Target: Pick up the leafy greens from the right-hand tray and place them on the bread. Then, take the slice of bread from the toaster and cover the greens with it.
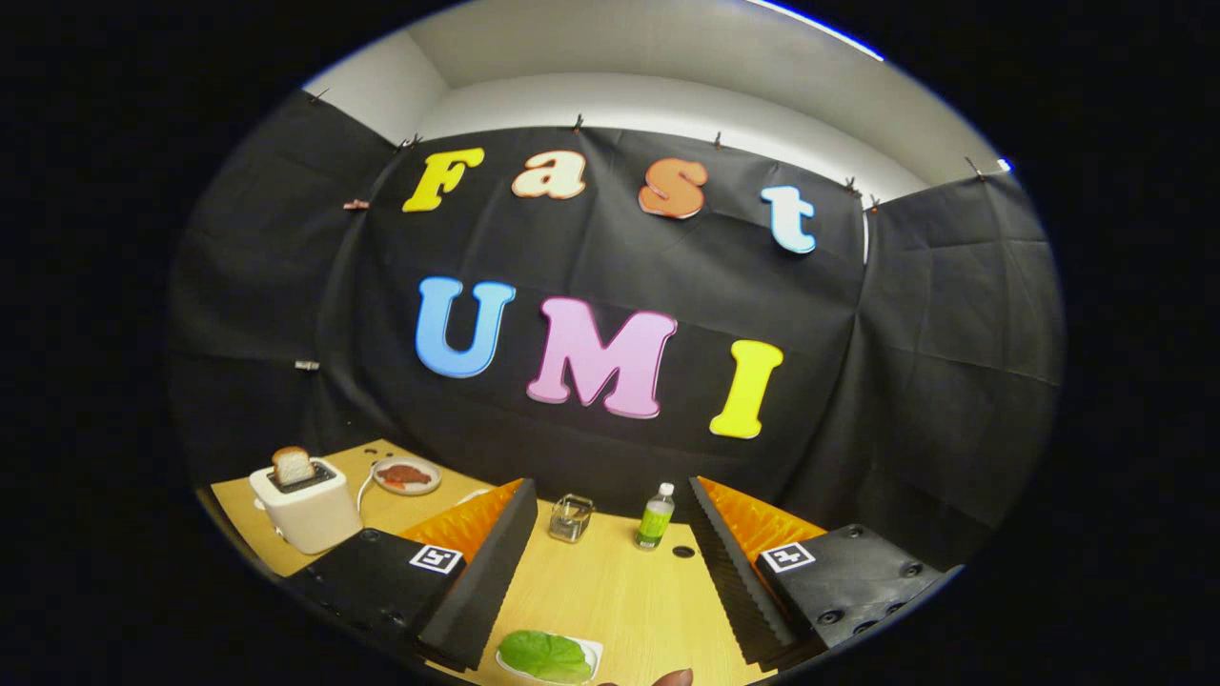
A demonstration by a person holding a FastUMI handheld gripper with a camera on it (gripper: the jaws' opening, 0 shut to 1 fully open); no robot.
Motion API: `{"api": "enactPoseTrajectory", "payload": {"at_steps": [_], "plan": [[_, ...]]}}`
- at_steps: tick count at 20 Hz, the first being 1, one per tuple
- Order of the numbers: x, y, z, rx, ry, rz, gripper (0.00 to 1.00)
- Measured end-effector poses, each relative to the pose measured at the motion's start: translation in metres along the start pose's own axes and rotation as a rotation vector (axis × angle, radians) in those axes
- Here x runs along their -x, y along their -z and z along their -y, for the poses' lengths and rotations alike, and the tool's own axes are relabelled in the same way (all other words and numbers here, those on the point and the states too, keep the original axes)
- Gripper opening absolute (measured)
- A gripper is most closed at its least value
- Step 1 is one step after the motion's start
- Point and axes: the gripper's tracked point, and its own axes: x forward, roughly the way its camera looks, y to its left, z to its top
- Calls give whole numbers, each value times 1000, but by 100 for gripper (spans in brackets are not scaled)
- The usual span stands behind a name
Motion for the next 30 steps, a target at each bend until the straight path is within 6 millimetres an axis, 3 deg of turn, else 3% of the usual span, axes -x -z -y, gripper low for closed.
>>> {"api": "enactPoseTrajectory", "payload": {"at_steps": [2, 4, 7, 10, 16, 20, 26, 30], "plan": [[-5, 50, -21, 32, -91, -186, 97], [3, 109, -37, 16, -176, -417, 97], [16, 173, -55, -44, -235, -630, 97], [12, 220, -67, -57, -280, -740, 98], [-13, 312, -77, -36, -289, -938, 97], [-30, 358, -81, -16, -287, -1032, 95], [-35, 393, -98, -19, -341, -1157, 89], [-35, 399, -94, 6, -329, -1198, 65]]}}
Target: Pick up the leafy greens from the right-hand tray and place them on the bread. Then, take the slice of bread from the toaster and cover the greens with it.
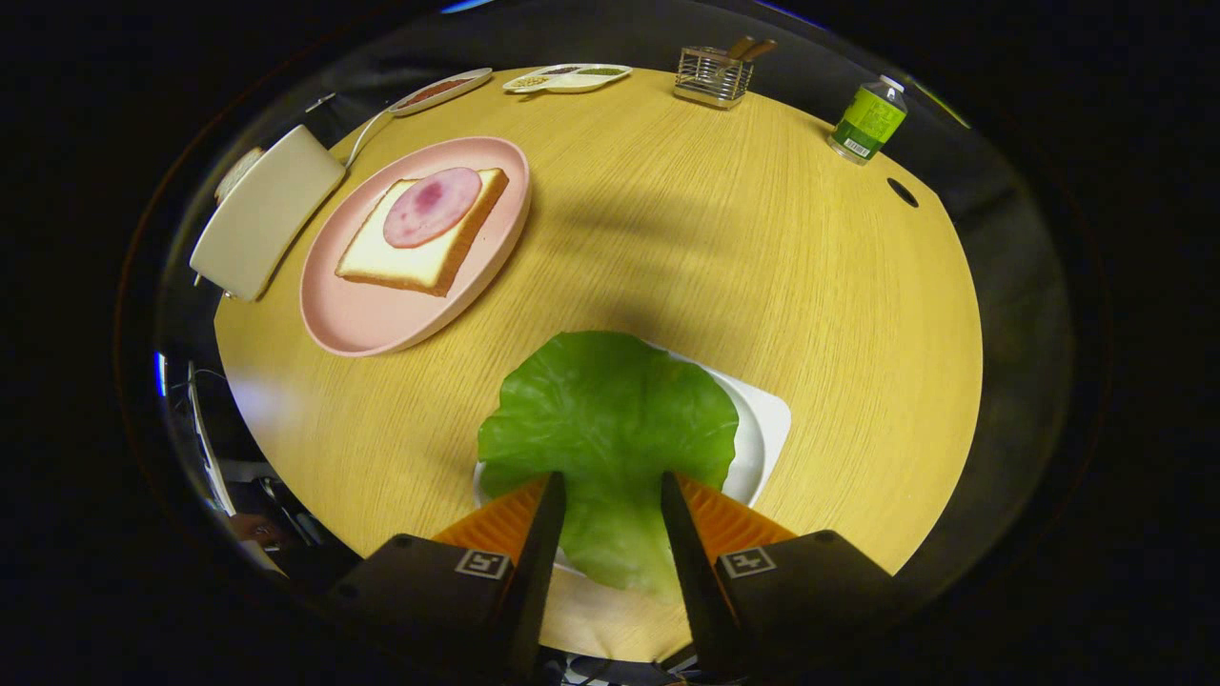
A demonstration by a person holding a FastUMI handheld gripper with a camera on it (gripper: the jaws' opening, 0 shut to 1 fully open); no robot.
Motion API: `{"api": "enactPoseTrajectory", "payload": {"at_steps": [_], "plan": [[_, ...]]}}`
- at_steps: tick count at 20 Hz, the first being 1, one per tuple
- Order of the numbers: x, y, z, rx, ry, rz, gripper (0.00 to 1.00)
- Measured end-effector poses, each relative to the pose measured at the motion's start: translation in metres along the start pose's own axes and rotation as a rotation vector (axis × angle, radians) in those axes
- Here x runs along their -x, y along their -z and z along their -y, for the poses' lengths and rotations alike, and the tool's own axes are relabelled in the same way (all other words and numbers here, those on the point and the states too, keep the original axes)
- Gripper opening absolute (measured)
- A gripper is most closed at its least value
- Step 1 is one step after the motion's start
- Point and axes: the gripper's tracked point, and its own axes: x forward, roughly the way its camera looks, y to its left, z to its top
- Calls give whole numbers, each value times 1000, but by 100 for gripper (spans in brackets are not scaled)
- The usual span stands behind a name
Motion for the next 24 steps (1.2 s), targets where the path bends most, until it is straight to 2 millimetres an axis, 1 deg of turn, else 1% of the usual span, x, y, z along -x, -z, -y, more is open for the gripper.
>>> {"api": "enactPoseTrajectory", "payload": {"at_steps": [2, 5, 6, 9, 11, 14, 16, 18, 20, 22, 24], "plan": [[0, 1, 5, -7, 9, -8, 60], [2, 2, 4, 15, 7, 34, 14], [3, 2, 5, 24, 8, 37, 7], [14, -5, 2, -2, 0, 68, 7], [29, -9, 2, -3, -1, 90, 7], [58, -23, -2, 5, -2, 134, 7], [80, -38, -6, 20, 2, 167, 7], [98, -56, -17, 24, -12, 198, 7], [111, -80, -35, 27, -32, 229, 7], [118, -104, -53, 38, -45, 253, 7], [120, -124, -75, 48, -66, 266, 7]]}}
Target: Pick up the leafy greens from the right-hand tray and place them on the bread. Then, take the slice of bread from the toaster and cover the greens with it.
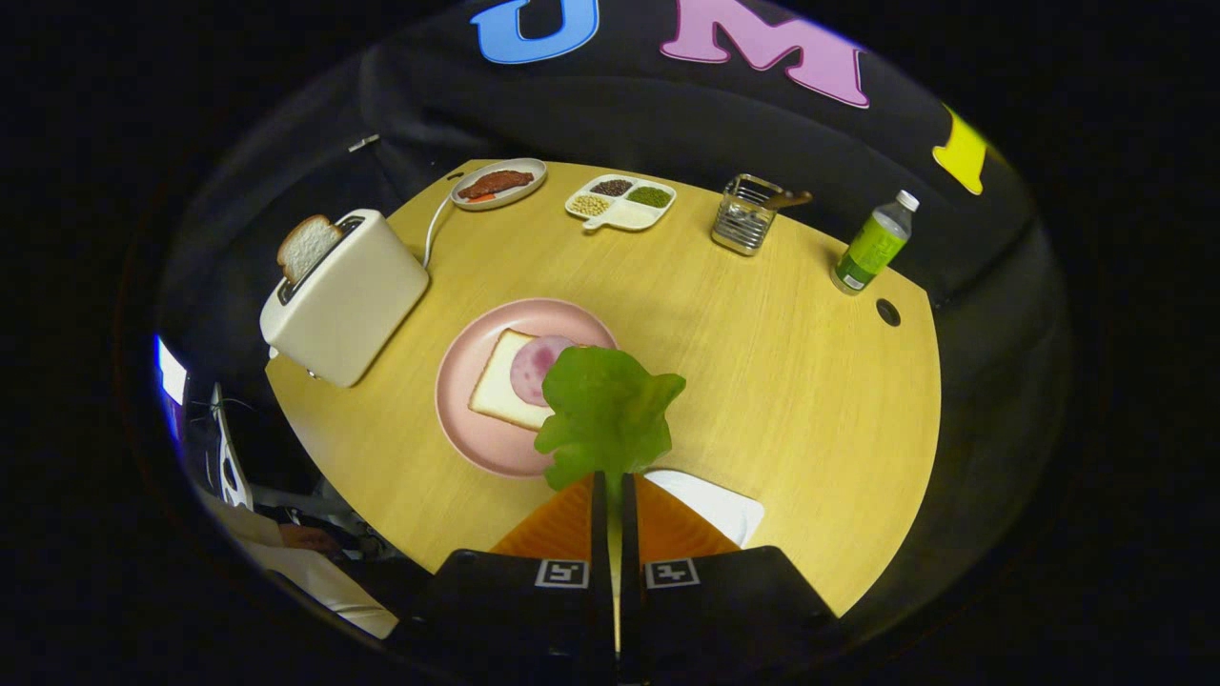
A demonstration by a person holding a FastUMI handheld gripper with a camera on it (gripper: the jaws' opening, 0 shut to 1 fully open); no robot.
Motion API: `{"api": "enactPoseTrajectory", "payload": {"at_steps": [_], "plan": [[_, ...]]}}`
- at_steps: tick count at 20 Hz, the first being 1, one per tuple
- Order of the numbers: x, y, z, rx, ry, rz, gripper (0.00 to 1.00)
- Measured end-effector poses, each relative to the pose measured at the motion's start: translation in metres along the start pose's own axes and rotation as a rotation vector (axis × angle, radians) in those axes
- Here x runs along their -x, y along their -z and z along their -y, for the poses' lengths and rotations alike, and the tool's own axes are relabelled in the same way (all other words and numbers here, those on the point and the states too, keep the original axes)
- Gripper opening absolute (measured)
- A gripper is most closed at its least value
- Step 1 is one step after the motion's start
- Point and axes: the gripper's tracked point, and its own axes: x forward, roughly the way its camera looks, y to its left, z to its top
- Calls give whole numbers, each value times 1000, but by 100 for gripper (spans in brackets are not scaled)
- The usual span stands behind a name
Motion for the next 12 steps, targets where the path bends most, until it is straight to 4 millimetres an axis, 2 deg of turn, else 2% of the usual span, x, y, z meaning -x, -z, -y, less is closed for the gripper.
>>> {"api": "enactPoseTrajectory", "payload": {"at_steps": [5, 9, 12], "plan": [[-27, -33, -43, 34, -28, -12, 7], [-46, -42, -58, 43, -31, -39, 7], [-57, -44, -60, 46, -22, -52, 7]]}}
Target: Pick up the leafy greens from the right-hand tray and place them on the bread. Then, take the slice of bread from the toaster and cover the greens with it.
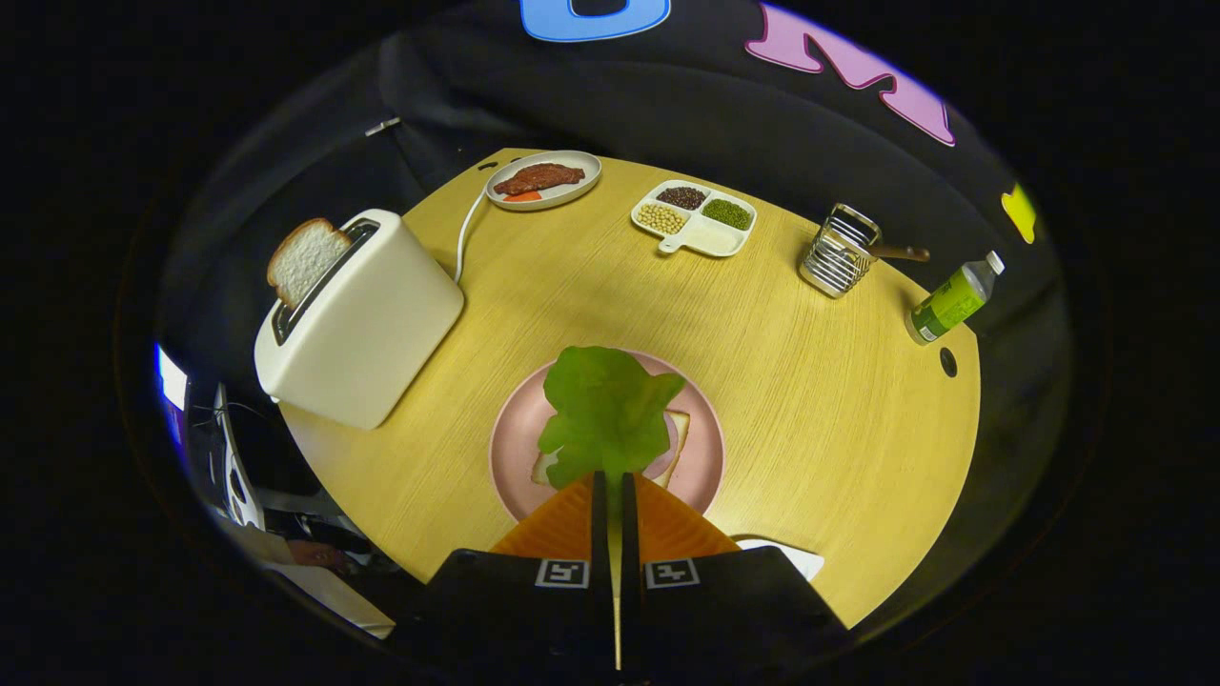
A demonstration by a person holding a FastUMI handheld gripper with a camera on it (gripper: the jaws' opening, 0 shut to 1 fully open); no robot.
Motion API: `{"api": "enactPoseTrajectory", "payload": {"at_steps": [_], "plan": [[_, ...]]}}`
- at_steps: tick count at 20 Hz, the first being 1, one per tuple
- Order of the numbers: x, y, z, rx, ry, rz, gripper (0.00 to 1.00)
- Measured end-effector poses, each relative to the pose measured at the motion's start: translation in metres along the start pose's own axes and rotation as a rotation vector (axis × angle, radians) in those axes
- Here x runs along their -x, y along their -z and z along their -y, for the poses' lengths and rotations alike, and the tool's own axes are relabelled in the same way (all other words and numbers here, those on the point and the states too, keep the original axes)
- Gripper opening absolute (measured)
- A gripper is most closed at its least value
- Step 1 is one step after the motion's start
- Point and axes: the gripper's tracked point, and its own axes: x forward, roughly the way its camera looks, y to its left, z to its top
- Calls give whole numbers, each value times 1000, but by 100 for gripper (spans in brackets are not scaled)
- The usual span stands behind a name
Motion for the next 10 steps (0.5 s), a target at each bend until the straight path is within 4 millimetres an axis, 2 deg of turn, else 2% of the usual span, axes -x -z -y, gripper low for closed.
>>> {"api": "enactPoseTrajectory", "payload": {"at_steps": [2, 5, 8, 10], "plan": [[-5, -6, 1, -17, 8, 18, 8], [-8, -9, 6, -29, 24, 36, 100], [-5, -9, 11, -36, 42, 37, 97], [1, -12, 6, -45, 31, 53, 97]]}}
